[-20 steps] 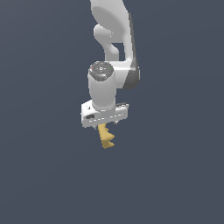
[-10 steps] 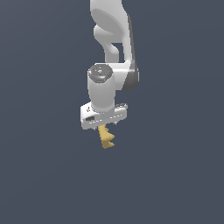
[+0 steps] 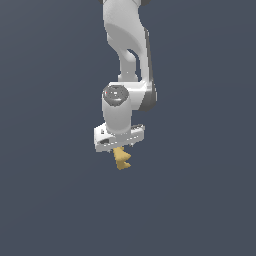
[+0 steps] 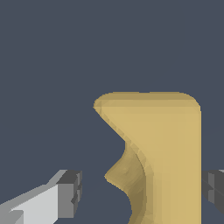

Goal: Pick up the object and move it to a goal position.

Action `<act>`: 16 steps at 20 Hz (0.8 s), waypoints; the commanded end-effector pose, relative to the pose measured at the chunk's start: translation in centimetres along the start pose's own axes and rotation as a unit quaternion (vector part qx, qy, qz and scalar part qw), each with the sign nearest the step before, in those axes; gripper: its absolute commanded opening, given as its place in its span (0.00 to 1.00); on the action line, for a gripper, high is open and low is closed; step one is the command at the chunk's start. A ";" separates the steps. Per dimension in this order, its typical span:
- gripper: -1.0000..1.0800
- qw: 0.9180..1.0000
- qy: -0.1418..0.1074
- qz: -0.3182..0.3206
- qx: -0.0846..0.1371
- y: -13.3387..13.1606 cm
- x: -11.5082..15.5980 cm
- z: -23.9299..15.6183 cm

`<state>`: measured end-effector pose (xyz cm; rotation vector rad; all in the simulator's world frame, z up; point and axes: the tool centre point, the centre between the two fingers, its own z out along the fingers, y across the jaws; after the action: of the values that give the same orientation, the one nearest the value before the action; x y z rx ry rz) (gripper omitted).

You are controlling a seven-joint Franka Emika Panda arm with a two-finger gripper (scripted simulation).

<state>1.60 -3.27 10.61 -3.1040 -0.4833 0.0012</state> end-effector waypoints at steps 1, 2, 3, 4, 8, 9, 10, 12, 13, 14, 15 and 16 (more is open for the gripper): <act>0.96 1.000 0.000 -0.001 0.000 0.0 0.0 0.9; 0.96 1.000 0.000 -0.001 0.000 0.0 0.0 1.2; 0.96 1.000 0.000 -0.001 0.000 0.0 0.0 1.3; 0.96 1.000 0.000 -0.001 0.000 0.0 0.1 1.4; 0.00 1.000 0.000 -0.001 0.000 0.1 0.1 1.5; 0.00 1.000 0.000 -0.001 0.000 0.1 0.1 1.5; 0.00 1.000 0.000 -0.001 0.000 0.1 0.1 1.5; 0.00 1.000 0.000 -0.001 0.000 0.1 0.1 1.5; 0.00 1.000 0.000 -0.001 0.000 0.1 0.1 1.5; 0.00 1.000 0.000 -0.001 0.000 0.1 0.1 1.5; 0.00 1.000 0.000 -0.001 0.000 0.1 0.1 1.5; 0.00 1.000 0.000 -0.001 0.000 0.1 0.1 1.5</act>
<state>1.71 -3.30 9.12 -3.1037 -0.4849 0.0009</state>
